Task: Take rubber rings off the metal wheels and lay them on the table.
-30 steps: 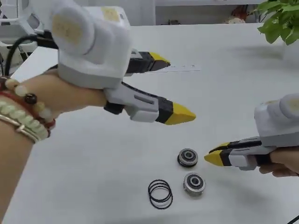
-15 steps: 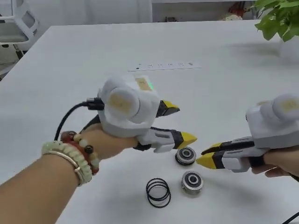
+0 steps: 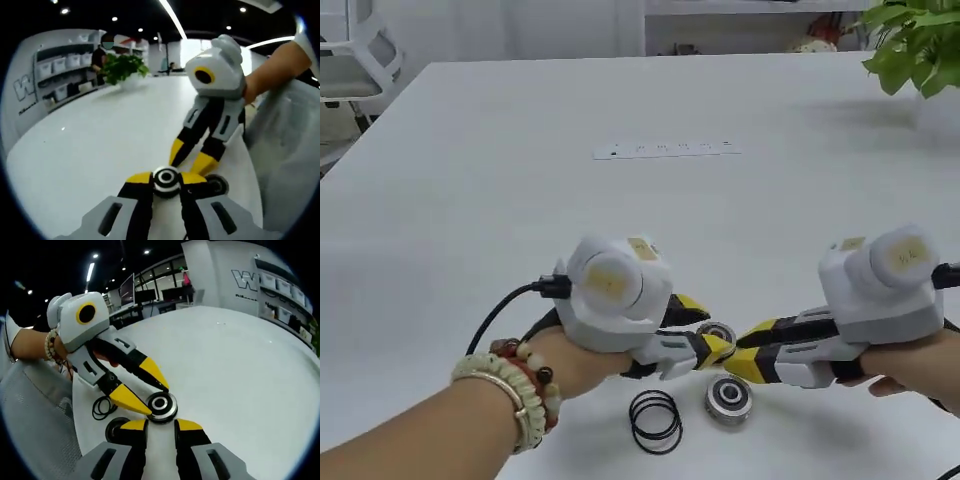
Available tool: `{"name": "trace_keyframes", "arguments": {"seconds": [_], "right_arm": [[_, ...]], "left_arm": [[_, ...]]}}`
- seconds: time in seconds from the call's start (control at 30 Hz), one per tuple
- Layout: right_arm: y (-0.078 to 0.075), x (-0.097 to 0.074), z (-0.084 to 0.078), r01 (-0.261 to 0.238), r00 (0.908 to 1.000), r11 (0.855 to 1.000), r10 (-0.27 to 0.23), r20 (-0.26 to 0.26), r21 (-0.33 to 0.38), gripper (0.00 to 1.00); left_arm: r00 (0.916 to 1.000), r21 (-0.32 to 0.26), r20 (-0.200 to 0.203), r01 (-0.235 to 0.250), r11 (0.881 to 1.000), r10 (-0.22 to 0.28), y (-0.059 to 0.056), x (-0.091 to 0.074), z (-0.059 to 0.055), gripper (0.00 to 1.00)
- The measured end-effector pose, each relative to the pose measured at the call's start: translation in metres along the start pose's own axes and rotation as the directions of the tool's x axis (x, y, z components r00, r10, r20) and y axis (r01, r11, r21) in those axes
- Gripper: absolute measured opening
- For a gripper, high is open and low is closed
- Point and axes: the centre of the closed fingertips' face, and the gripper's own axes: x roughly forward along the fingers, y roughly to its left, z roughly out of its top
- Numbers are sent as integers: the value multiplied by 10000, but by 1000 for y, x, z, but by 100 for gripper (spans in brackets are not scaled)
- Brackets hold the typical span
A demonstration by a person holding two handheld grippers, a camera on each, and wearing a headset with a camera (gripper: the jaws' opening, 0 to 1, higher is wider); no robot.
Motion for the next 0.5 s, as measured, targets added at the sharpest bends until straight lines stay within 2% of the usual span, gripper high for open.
{"name": "trace_keyframes", "arguments": {"seconds": [0.03,0.07,0.13,0.37,0.5], "right_arm": [[-1,1,0,18,10000,10000,-18,20,-63,19],[0,1,0,5,10000,10000,-4,34,-91,19],[0,2,1,50,10000,9998,-49,72,-172,19],[-1,5,3,124,9997,9998,-120,198,-175,19],[0,4,2,113,9999,9989,-107,133,-446,15]], "left_arm": [[10000,42,-93,-24,10000,24,0,1,-2,19],[10000,-143,-1,-23,9999,23,0,1,-1,18],[9999,-347,-69,-132,9993,130,3,2,-2,17],[9998,-250,-109,-191,9995,188,0,1,-3,14],[9997,-329,-109,-229,9992,226,1,0,-3,14]]}}
